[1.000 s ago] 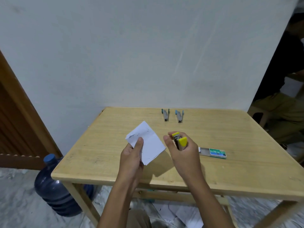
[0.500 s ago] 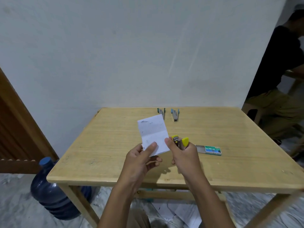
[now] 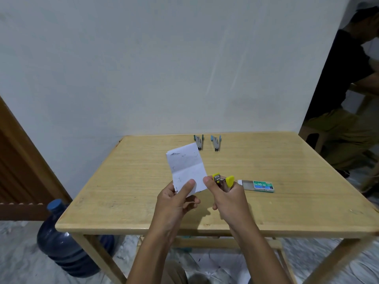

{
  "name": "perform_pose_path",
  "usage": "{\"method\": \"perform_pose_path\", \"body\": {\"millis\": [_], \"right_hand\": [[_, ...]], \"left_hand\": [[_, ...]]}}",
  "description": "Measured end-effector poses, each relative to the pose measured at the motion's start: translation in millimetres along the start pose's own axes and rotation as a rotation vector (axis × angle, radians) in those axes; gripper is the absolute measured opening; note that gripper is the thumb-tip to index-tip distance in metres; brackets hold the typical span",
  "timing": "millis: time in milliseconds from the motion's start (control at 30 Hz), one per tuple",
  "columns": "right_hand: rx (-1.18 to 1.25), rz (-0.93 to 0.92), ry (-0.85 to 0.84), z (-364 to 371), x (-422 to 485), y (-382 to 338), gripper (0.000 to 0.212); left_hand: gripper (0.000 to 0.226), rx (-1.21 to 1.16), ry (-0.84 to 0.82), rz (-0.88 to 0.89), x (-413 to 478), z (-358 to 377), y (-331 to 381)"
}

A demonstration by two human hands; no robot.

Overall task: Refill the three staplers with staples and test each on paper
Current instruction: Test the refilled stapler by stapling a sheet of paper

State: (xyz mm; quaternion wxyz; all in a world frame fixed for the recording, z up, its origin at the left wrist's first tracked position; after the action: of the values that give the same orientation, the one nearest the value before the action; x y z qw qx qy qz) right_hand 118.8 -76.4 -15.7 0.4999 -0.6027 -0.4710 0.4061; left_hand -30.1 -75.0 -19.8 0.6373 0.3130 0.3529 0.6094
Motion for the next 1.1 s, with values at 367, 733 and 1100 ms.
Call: {"method": "perform_pose_path", "body": {"millis": [367,733,1100], "right_hand": [[-0.013,-0.069,-0.171,8.0,-5.6,6.5,0.025],[-0.044,-0.101,-0.436,24.2,-12.4,9.4,0.049],[0.061,-0.093,-0.429,24.1,-10.7,4.7,0.028]], "left_hand": [[0.008,-0.055,0.065,0.034,-3.2,-4.5,0.1],[0.013,-0.021,0.095,0.053,-6.0,-1.4,-3.0],[0.016,0.043,0.055,0.029,-10.5,-0.9,-1.8]]}}
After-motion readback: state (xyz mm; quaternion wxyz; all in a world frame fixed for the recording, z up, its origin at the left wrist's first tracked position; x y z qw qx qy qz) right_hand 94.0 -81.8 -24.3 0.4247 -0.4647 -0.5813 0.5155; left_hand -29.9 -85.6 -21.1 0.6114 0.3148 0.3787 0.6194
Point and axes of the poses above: each hand's wrist, its own x-axis towards the middle knuckle, its own z-axis out of the palm, y = z × x, the point moved 6 cm from there along x, towards the middle knuckle, and after that the axes turned 13 degrees about -x, right-handed, at the moved point
